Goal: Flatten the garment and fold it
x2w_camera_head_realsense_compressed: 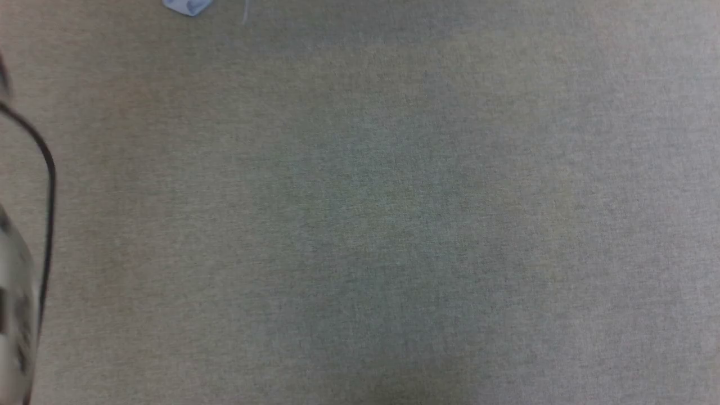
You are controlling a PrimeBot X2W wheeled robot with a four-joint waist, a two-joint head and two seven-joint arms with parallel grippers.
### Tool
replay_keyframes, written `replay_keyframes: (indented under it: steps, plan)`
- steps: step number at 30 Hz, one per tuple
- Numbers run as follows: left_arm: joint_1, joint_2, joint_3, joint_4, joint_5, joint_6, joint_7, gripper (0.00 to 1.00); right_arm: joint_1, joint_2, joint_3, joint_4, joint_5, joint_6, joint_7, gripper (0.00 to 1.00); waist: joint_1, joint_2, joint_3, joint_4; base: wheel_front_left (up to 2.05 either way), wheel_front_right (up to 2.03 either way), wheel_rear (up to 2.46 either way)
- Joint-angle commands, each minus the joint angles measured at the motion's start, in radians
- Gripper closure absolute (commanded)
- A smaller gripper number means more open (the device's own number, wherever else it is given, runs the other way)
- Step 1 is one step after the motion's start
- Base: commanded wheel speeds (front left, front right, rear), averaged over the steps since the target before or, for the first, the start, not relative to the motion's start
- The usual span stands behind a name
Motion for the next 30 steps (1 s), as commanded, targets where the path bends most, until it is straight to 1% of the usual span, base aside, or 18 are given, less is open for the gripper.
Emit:
replay_keyframes:
  steps: [1,4,8,12,15,18,21,25,30]
  plan:
    - [0.084,0.017,-0.011,0.037,0.002,-0.011,0.015,1.00,0.066,0.012,-0.005,0.025,0.016,-0.002,-0.017,1.00,-0.0002,0.0000,-0.035,0.017,0.00,0.00,0.00]
    - [0.228,0.028,-0.033,0.099,-0.003,-0.021,0.054,1.00,0.172,0.037,-0.021,0.060,0.056,-0.002,-0.048,1.00,-0.0002,0.0000,-0.076,0.029,0.00,0.00,0.00]
    - [0.458,0.044,-0.065,0.145,-0.023,-0.032,0.150,1.00,0.346,0.074,-0.037,0.081,0.133,-0.002,-0.065,1.00,-0.0002,0.0000,-0.151,0.038,0.00,0.00,0.00]
    - [0.710,0.047,-0.092,0.104,-0.087,-0.056,0.291,1.00,0.541,0.084,-0.026,0.039,0.234,-0.002,-0.059,1.00,-0.0002,0.0000,-0.228,0.048,0.00,0.00,0.00]
    - [0.908,0.047,-0.092,0.020,-0.156,-0.054,0.395,1.00,0.708,0.089,-0.065,-0.028,0.293,-0.002,-0.057,1.00,-0.0002,0.0000,-0.279,0.060,0.00,0.00,0.00]
    - [1.083,0.042,-0.093,-0.087,-0.215,-0.038,0.479,1.00,0.859,0.107,-0.119,-0.102,0.322,-0.002,-0.060,1.00,-0.0002,0.0000,-0.308,0.072,0.00,0.00,0.00]
    - [1.238,0.036,-0.102,-0.204,-0.257,-0.014,0.542,1.00,1.010,0.147,-0.182,-0.184,0.354,-0.002,-0.077,1.00,-0.0002,0.0000,-0.327,0.085,0.00,0.00,0.00]
    - [1.402,0.023,-0.113,-0.330,-0.296,0.043,0.612,1.00,1.167,0.207,-0.272,-0.255,0.342,-0.002,-0.074,1.00,-0.0002,0.0000,-0.341,0.097,0.00,0.00,0.00]
    - [1.550,0.017,-0.132,-0.451,-0.324,0.105,0.684,1.00,1.316,0.267,-0.320,-0.322,0.342,-0.002,-0.029,1.00,-0.0002,0.0000,-0.357,0.104,0.00,0.00,0.00]
